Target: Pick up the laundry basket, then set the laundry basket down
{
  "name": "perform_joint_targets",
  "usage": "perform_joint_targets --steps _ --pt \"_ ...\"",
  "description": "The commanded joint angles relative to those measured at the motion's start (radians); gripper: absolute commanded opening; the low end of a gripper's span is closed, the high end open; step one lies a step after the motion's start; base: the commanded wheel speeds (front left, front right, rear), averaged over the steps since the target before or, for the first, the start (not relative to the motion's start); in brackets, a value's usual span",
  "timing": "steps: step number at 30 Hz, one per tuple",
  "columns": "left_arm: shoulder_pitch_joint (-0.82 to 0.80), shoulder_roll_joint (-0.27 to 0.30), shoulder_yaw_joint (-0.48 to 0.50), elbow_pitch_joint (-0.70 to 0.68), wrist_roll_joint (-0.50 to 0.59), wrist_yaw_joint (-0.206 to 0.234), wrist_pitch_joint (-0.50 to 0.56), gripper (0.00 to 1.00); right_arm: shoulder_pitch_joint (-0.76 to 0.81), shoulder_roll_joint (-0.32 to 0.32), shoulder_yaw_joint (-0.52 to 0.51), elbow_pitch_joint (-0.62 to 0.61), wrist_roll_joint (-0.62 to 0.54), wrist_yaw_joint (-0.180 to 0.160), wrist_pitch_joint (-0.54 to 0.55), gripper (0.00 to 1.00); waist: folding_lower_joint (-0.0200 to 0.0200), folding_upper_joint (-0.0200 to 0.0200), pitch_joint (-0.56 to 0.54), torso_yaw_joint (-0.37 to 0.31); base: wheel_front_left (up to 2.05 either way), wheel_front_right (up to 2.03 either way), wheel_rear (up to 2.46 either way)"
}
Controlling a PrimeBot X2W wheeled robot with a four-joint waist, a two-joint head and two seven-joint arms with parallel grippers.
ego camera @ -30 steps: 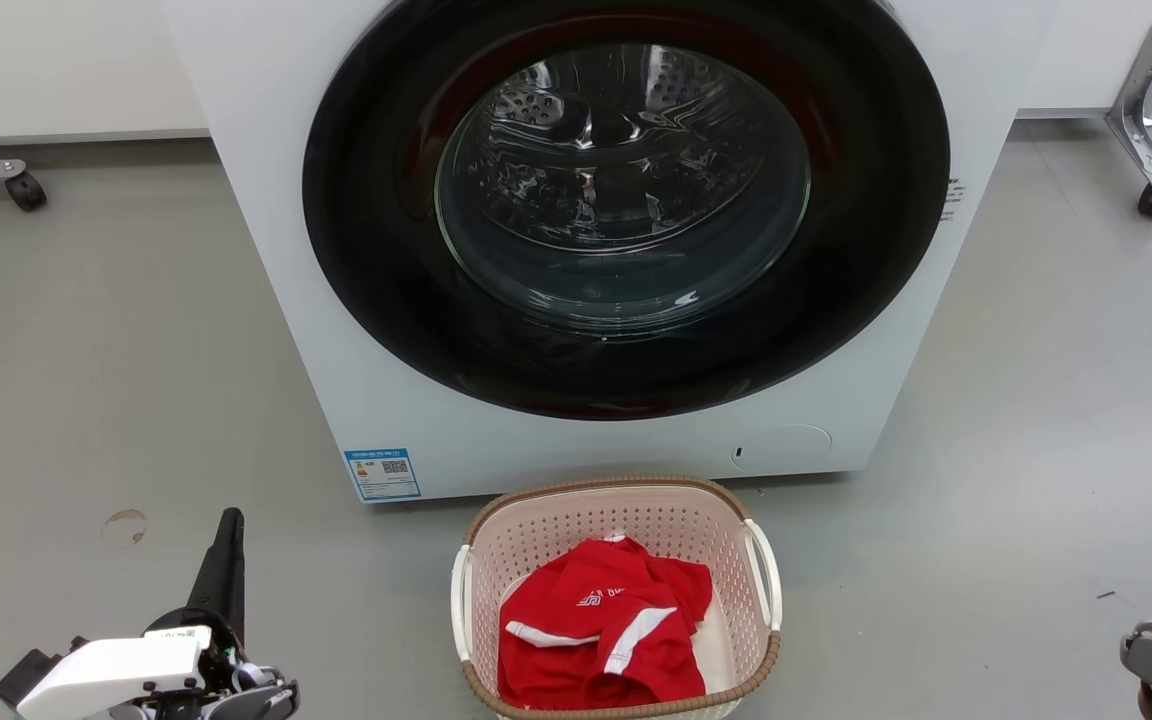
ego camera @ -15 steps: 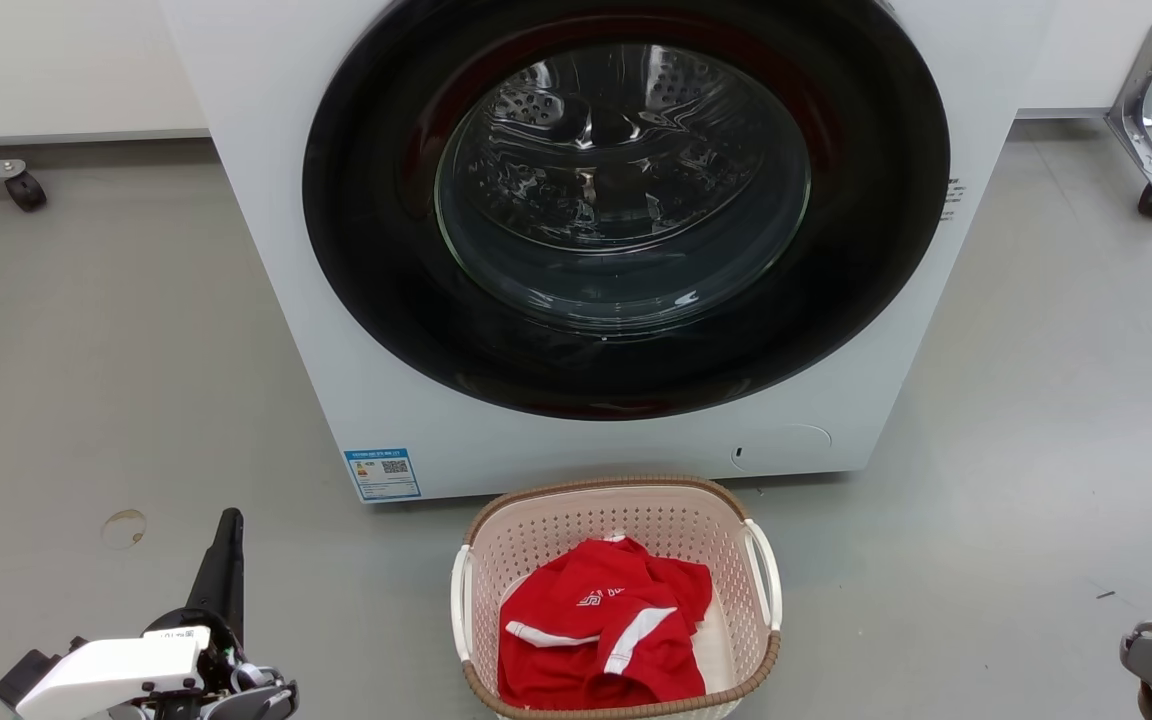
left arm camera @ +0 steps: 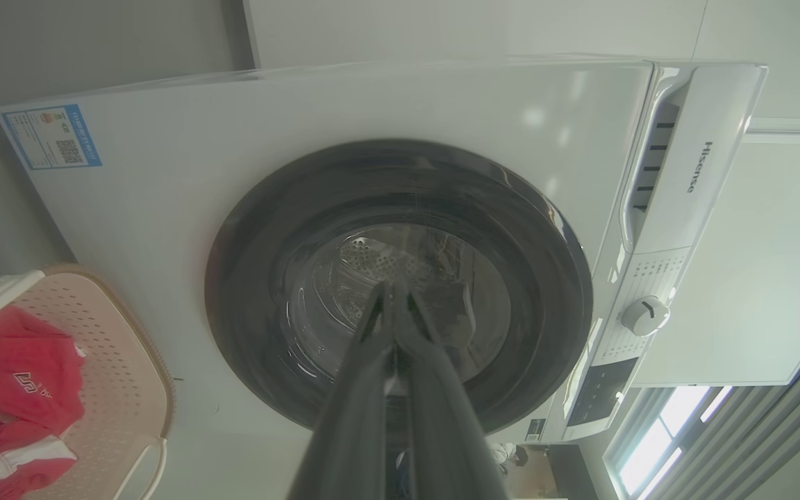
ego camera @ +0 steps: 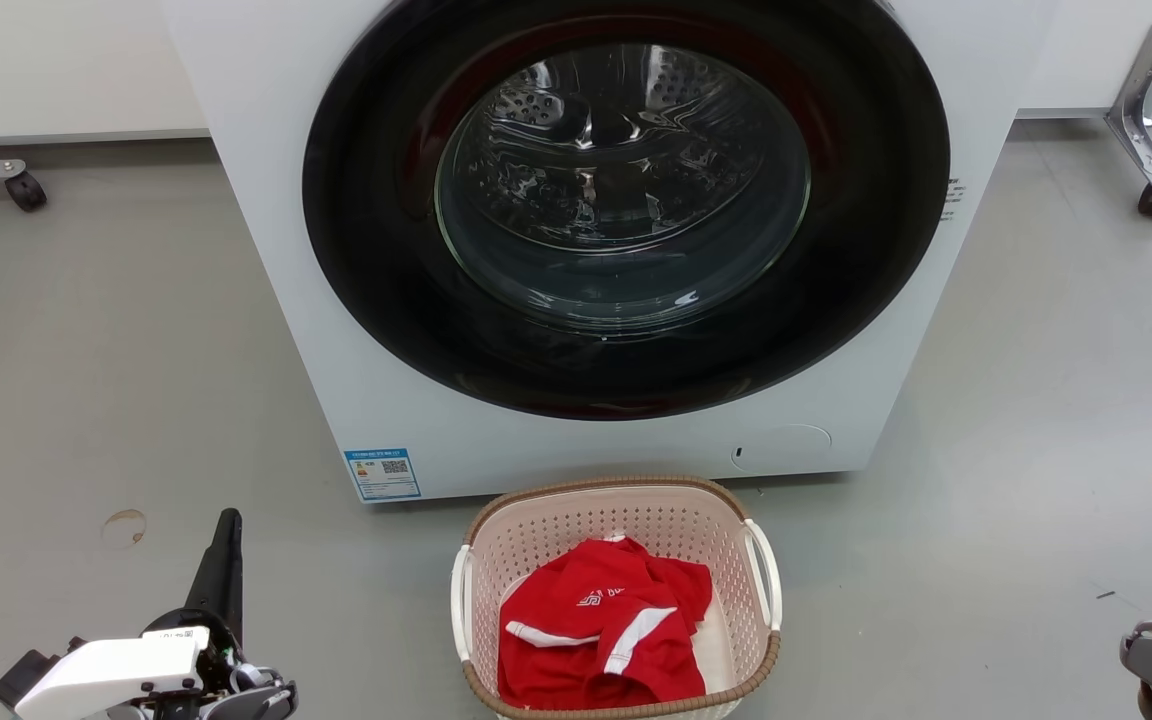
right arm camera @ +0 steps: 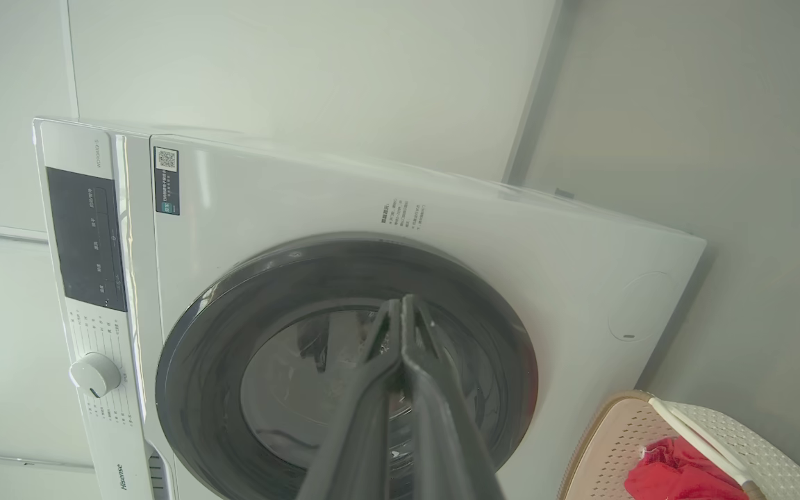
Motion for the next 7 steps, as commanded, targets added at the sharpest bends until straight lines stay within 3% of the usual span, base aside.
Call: perform_joint_targets --steps 1,7 --pt "-0.021 0.009 0.032 -0.023 0.008 -0.010 0.007 0.00 -0.049 -0.025 0.017 -0.032 0.006 0.005 0.008 0.00 0.0000 0.0000 0.000 0.000 0.00 0.00 0.00" --pt "-0.021 0.008 0.033 -0.023 0.009 -0.010 0.008 0.00 -0.049 -0.025 0.017 -0.032 0.006 0.005 0.008 0.00 0.0000 0.0000 0.000 0.000 0.00 0.00 0.00"
